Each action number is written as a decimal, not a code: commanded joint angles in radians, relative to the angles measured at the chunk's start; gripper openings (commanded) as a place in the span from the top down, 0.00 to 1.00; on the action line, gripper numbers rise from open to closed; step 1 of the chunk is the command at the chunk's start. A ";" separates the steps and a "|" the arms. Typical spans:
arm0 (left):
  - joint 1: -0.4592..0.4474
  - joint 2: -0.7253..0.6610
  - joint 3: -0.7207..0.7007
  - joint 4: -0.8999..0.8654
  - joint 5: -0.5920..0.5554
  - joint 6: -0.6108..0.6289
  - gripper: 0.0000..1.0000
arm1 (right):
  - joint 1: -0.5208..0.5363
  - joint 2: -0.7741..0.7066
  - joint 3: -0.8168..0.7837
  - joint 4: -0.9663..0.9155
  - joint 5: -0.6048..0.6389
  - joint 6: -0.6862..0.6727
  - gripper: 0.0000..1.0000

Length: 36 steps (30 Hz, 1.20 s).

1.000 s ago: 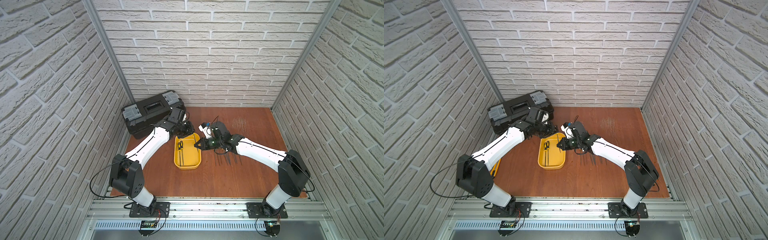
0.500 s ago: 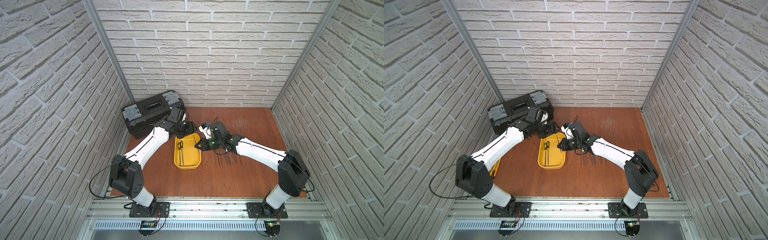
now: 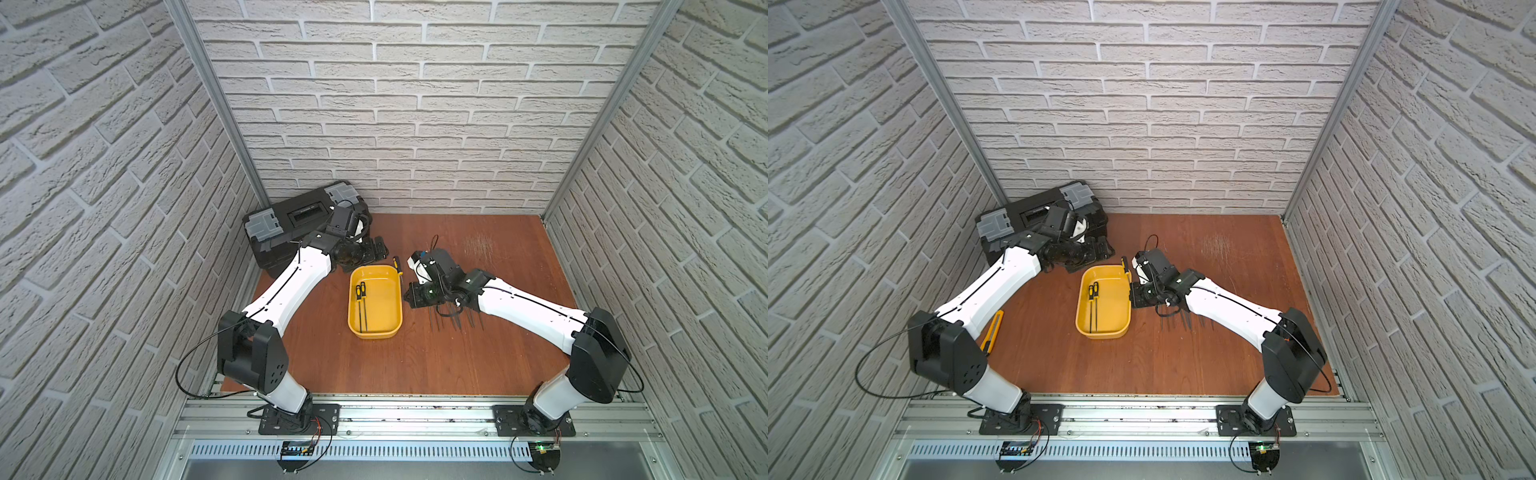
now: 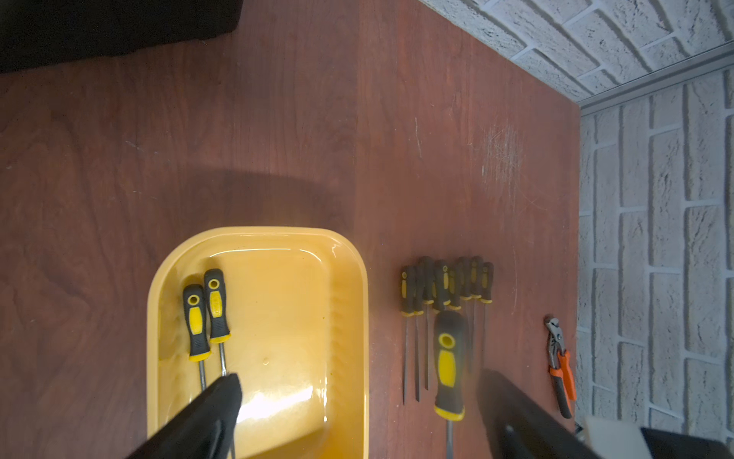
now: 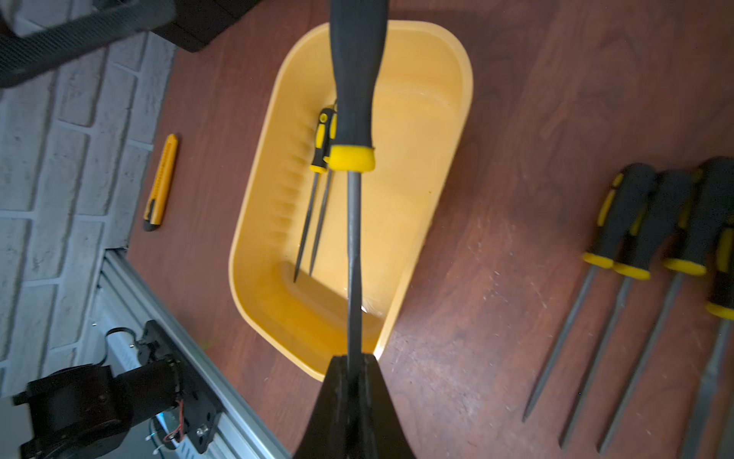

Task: Take the file tool out of the storage box
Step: Place the file tool at the center of the board.

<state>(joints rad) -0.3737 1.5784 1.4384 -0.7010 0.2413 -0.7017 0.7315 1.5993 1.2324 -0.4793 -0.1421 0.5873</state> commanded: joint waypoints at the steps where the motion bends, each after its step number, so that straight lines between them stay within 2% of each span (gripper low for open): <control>1: 0.008 -0.001 0.030 -0.053 -0.028 0.050 0.02 | 0.027 -0.019 0.014 -0.083 0.160 0.008 0.97; 7: 0.011 -0.027 0.038 -0.097 -0.063 0.078 0.02 | 0.052 0.004 -0.008 -0.118 0.291 0.094 0.97; 18: 0.012 -0.056 0.011 -0.111 -0.070 0.087 0.01 | 0.066 0.067 -0.061 -0.096 0.364 0.231 0.97; 36: 0.012 -0.077 -0.018 -0.109 -0.069 0.084 0.01 | 0.067 0.228 -0.024 -0.076 0.370 0.227 0.97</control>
<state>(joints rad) -0.3664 1.5307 1.4353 -0.8124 0.1791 -0.6281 0.7906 1.8141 1.1816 -0.5774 0.2138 0.8085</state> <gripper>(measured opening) 0.985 0.087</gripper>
